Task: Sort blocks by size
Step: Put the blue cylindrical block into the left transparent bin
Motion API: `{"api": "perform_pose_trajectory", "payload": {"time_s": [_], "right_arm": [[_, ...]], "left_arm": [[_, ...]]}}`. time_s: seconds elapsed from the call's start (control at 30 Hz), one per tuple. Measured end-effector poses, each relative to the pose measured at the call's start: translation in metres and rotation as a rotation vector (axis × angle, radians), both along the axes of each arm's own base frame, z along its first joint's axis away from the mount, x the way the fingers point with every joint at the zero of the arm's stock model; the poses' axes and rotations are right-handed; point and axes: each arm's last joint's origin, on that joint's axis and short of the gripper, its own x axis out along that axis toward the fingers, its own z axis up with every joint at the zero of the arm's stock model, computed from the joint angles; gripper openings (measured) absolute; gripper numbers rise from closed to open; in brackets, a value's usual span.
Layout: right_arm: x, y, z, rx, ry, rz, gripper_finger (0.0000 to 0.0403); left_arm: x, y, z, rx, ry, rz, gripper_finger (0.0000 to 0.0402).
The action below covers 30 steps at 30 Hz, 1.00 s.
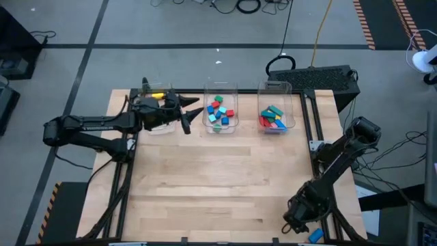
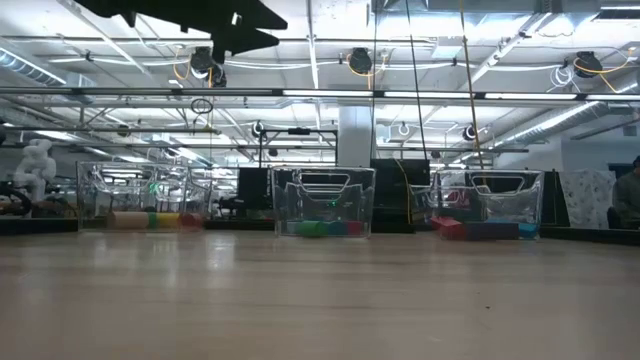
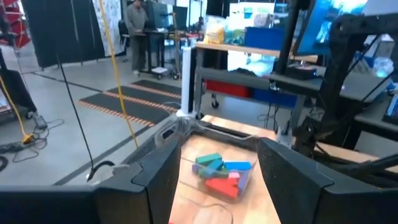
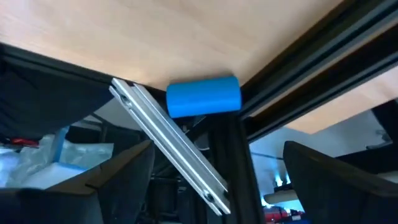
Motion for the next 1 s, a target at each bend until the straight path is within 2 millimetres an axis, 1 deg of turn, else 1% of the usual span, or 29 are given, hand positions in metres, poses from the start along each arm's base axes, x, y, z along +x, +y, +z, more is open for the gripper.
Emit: {"api": "perform_pose_trajectory", "payload": {"time_s": [0.2, 0.3, 0.43, 0.6, 0.77, 1.0], "right_arm": [[-0.001, 0.025, -0.016, 0.016, 0.015, -0.031, 0.0341], [0.002, 0.031, -0.027, 0.015, 0.02, -0.038, 0.0341], [0.003, 0.035, -0.042, -0.019, 0.044, -0.034, 0.0341], [0.005, 0.038, -0.054, -0.026, 0.046, -0.01, 0.0341], [0.005, 0.039, -0.059, -0.019, 0.04, 0.021, 0.0341], [-0.003, 0.042, -0.061, -0.027, 0.076, 0.046, 0.0341]], "left_arm": [[0.0, 0.0, 0.004, 0.024, -0.034, 0.0, 0.0216], [0.0, 0.0, 0.006, 0.057, -0.038, 0.001, 0.0216], [0.0, 0.0, 0.008, 0.064, -0.057, 0.002, 0.0216], [0.0, 0.0, 0.007, 0.066, -0.052, 0.002, 0.0216], [0.0, 0.0, 0.007, 0.066, -0.052, 0.001, 0.0216], [0.0, 0.0, 0.007, 0.066, -0.051, 0.002, 0.0216]]}}
